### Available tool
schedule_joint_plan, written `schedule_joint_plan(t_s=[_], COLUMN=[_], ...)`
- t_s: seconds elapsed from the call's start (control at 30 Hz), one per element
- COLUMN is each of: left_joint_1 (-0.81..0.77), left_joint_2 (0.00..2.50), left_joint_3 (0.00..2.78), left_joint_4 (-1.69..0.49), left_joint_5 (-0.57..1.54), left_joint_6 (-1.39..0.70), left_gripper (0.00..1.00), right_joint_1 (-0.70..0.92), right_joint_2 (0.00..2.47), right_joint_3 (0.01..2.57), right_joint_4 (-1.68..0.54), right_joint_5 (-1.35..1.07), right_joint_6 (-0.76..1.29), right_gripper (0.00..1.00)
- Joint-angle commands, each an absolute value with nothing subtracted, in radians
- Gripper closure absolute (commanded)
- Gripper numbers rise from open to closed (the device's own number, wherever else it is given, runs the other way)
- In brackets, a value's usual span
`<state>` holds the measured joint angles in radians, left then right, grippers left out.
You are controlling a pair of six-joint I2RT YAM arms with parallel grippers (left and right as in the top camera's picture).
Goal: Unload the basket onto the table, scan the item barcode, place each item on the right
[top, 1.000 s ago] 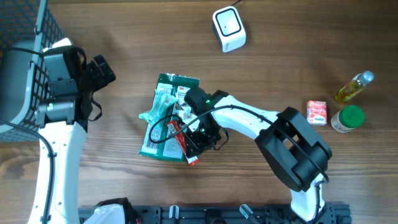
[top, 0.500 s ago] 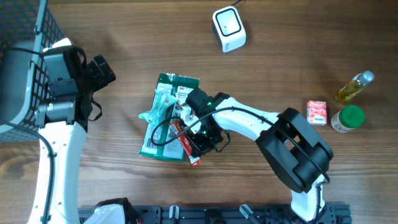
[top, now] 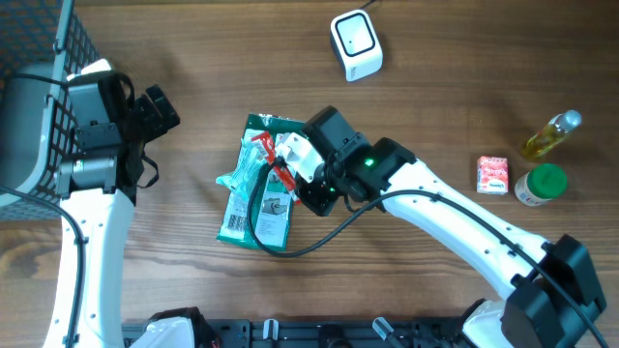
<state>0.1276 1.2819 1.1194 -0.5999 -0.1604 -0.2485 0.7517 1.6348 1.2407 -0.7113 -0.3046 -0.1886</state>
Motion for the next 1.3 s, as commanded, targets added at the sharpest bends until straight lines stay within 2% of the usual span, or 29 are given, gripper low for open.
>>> schedule_joint_plan(t_s=[0.0,0.3,0.6,0.8,0.83,0.87,0.9,0.97,1.2,1.27], left_joint_1=[0.133,0.133,0.133,0.133,0.133,0.133,0.133,0.133,0.133,0.133], left_joint_2=[1.283,1.283,1.283,1.283,1.283,1.283,1.283,1.283,1.283,1.283], left_joint_3=[1.127,1.127,1.127,1.127,1.127,1.127,1.127,1.127,1.127,1.127], left_joint_4=[-0.596,-0.596,-0.596,-0.596,-0.596,-0.596,-0.596,-0.596,-0.596,-0.596], left_joint_5=[-0.17,-0.17,-0.17,-0.17,-0.17,-0.17,-0.17,-0.17,-0.17,-0.17], left_joint_6=[-0.24,-0.24,-0.24,-0.24,-0.24,-0.24,-0.24,-0.24,-0.24,-0.24], left_gripper=[0.0,0.0,0.0,0.0,0.0,0.0,0.0,0.0,0.0,0.0], right_joint_1=[0.751,0.751,0.753,0.753,0.753,0.753,0.753,0.753,0.751,0.751], right_joint_2=[1.632,1.632,1.752,1.875,1.888,1.9,1.913,1.923,1.889,1.87], right_joint_3=[1.252,1.252,1.25,1.25,1.25,1.25,1.25,1.25,1.315,1.354], right_joint_4=[-0.708,-0.71,-0.786,-0.715,-0.707,-0.706,-0.707,-0.711,-0.717,-0.736], right_joint_5=[-0.284,-0.284,-0.397,-0.392,-0.39,-0.389,-0.365,-0.309,-0.24,-0.24], right_joint_6=[-0.21,-0.212,-0.58,-0.572,-0.567,-0.568,-0.567,-0.554,-0.491,-0.508], right_gripper=[0.96,0.96,0.96,0.96,0.93,0.79,0.73,0.65,0.55,0.49])
